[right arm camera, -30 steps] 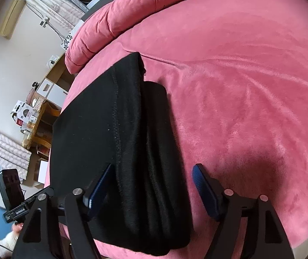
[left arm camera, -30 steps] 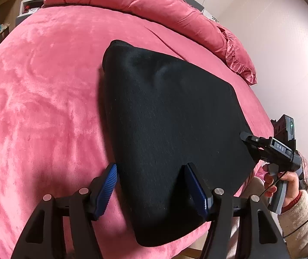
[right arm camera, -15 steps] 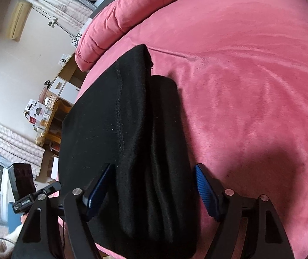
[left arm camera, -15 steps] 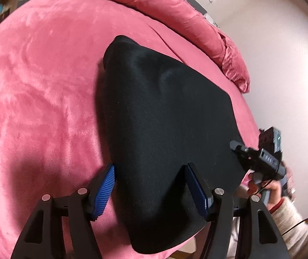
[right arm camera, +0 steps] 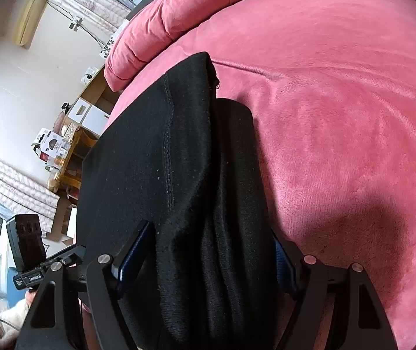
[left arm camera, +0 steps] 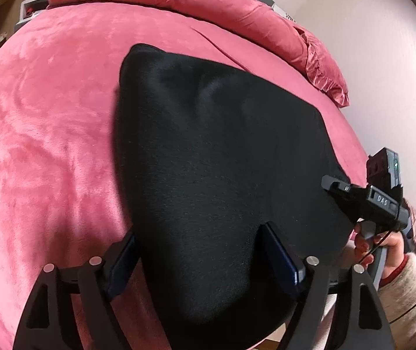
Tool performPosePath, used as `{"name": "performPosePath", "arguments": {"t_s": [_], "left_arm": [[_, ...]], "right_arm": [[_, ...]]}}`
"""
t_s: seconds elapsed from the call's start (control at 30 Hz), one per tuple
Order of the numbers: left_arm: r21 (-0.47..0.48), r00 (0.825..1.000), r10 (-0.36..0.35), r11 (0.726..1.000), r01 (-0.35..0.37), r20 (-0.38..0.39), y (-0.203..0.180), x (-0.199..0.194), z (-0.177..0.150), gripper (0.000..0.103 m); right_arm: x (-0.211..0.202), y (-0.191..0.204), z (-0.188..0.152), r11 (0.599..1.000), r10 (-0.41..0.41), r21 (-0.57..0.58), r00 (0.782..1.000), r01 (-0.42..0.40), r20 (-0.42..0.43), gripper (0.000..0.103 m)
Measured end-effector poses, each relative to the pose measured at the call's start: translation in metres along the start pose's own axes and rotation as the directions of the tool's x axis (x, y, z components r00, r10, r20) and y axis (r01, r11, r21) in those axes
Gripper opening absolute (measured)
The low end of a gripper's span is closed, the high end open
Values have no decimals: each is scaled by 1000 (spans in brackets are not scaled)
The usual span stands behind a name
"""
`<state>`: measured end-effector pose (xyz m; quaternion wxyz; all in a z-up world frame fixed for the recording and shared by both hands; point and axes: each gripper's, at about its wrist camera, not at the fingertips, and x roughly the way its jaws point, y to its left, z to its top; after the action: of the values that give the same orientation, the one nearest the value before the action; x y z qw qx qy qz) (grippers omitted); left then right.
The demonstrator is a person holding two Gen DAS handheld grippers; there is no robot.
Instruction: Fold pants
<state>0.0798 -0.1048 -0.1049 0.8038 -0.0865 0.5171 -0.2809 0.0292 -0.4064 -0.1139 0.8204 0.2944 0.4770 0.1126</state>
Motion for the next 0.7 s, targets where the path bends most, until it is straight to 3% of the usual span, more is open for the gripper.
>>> {"name": "performPosePath", "arguments": {"t_s": [0.23,0.4,0.57,0.7], "left_arm": [[6,999,-35,999,35,-6,1,10,-2,84],[100,999,-18,995,14,41,-18,-5,-4,53],[71,998,-32,997,28,63,-12,-22,-1,45],[105,991,42,993,-55,128,-8,-42,6,44]], "right_arm": [[-2,2,-2,1000,-22,-14,1000,22,12,72],[-10,25,-6,995,-69,-63,996,73,60,54],[-22,45,-2,995,-44,-78,992,54,118,44],[-13,74,4,989,-17,-141,991,35,131,43]]}}
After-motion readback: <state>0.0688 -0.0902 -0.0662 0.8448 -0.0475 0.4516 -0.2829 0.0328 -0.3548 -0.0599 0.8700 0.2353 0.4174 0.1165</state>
